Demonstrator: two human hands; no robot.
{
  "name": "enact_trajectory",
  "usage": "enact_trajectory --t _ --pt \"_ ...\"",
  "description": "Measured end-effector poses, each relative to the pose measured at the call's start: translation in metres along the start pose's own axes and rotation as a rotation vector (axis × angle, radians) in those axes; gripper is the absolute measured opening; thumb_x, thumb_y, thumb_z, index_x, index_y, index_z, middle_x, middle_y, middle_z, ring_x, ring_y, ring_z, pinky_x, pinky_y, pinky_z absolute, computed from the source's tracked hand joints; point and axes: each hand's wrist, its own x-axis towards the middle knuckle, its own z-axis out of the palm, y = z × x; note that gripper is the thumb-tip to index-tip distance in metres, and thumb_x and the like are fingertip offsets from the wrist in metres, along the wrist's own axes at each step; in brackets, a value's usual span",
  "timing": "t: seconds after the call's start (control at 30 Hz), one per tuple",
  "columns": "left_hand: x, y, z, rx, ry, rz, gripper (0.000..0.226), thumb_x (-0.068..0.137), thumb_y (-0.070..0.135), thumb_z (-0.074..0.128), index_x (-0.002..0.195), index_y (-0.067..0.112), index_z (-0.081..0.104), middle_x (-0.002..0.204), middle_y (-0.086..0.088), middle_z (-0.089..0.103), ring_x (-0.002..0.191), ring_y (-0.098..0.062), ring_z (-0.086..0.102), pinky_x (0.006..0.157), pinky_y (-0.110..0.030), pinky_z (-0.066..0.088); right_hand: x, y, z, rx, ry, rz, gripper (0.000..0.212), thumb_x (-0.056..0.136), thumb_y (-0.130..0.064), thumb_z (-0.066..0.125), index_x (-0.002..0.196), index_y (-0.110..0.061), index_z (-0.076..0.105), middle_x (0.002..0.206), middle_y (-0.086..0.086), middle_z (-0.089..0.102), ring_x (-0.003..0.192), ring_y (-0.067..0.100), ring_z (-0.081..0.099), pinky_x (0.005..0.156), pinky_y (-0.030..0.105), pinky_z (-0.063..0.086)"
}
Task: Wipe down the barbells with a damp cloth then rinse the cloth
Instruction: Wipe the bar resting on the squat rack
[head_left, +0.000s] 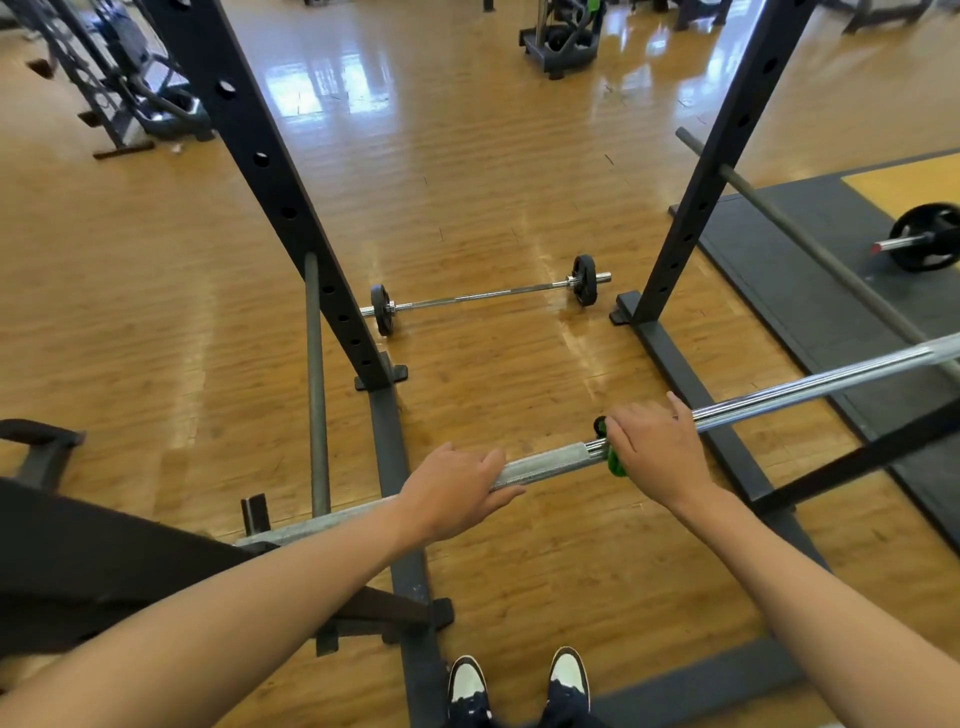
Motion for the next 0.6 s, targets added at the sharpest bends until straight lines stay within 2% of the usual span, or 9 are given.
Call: enact_trajectory --t 0.07,0.13,0.2,0.3,0.37,0.43,0.5,0.57,0.6 --pt "0.001 0.001 -0.001 -0.007 -0.003 0.003 0.04 0.103 0.063 0.023 0.093 0.026 0.036 0.083 0.008 0.063 0.061 -0.014 0.047 0.071 -0.031 0.034 0.014 -0.02 -0.006 -0.019 -0.085 0.101 0.042 0.095 -0.035 0.023 0.063 -0.025 0.048 0.064 -0.009 0.052 0.069 0.018 0.051 0.111 0.05 0.033" --pt "0.003 0.001 0.0 0.001 0.0 0.011 0.044 0.102 0.063 0.022 0.096 0.025 0.042 0.083 0.007 0.064 0.063 -0.015 0.055 0.072 -0.032 0.04 0.017 -0.046 -0.004 -0.022 -0.155 0.045 0.04 0.095 -0.031 0.025 0.064 -0.024 0.05 0.064 -0.008 0.052 0.066 0.018 0.049 0.11 0.05 0.033" --pt "0.004 0.001 0.0 0.014 -0.009 0.025 0.046 0.103 0.063 0.022 0.098 0.024 0.045 0.082 0.008 0.065 0.066 -0.016 0.059 0.073 -0.033 0.042 0.0 -0.059 0.005 0.026 -0.072 -0.1 0.042 0.1 -0.035 0.025 0.078 -0.028 0.06 0.074 -0.009 0.059 0.073 0.019 0.056 0.107 0.05 0.036" --pt "0.003 0.0 0.0 0.01 0.004 0.033 0.045 0.103 0.063 0.022 0.098 0.024 0.044 0.083 0.008 0.066 0.067 -0.016 0.06 0.071 -0.032 0.033 -0.019 -0.035 0.011 0.096 0.085 -0.247 0.034 0.105 -0.039 0.033 0.105 -0.028 0.065 0.094 -0.01 0.065 0.088 0.017 0.06 0.109 0.052 0.037" --pt "0.002 0.001 0.0 0.008 0.007 0.029 0.043 0.103 0.063 0.021 0.096 0.025 0.039 0.082 0.008 0.065 0.067 -0.016 0.06 0.072 -0.032 0.034 -0.012 -0.015 0.009 0.054 0.073 -0.207 0.035 0.103 -0.038 0.032 0.093 -0.028 0.064 0.085 -0.01 0.064 0.08 0.016 0.059 0.11 0.054 0.037" --pt "0.002 0.001 0.0 0.014 -0.002 0.022 0.043 0.103 0.063 0.019 0.095 0.025 0.038 0.081 0.008 0.065 0.065 -0.016 0.06 0.075 -0.033 0.038 0.008 -0.018 0.002 0.053 -0.016 -0.026 0.043 0.098 -0.037 0.028 0.068 -0.025 0.056 0.065 -0.009 0.058 0.064 0.014 0.053 0.11 0.054 0.035" --pt "0.002 0.001 0.0 0.014 -0.008 0.019 0.046 0.103 0.063 0.019 0.097 0.024 0.042 0.081 0.007 0.065 0.065 -0.016 0.06 0.074 -0.033 0.036 0.017 -0.041 0.002 0.046 -0.074 0.078 0.044 0.096 -0.034 0.029 0.06 -0.021 0.052 0.059 -0.007 0.056 0.059 0.014 0.052 0.111 0.051 0.033" --pt "0.003 0.001 0.0 -0.003 -0.014 0.028 0.045 0.102 0.064 0.018 0.096 0.025 0.04 0.08 0.007 0.065 0.065 -0.016 0.06 0.073 -0.033 0.032 0.007 -0.058 0.005 0.049 0.002 -0.08 0.04 0.098 -0.033 0.03 0.069 -0.024 0.056 0.068 -0.006 0.062 0.066 0.019 0.059 0.109 0.05 0.036" --pt "0.003 0.0 0.0 -0.006 -0.017 0.034 0.044 0.102 0.064 0.018 0.095 0.026 0.037 0.08 0.007 0.065 0.065 -0.016 0.06 0.073 -0.034 0.032 -0.002 -0.058 0.008 0.064 0.055 -0.196 0.037 0.1 -0.034 0.032 0.079 -0.025 0.061 0.076 -0.007 0.064 0.073 0.019 0.062 0.107 0.049 0.038"
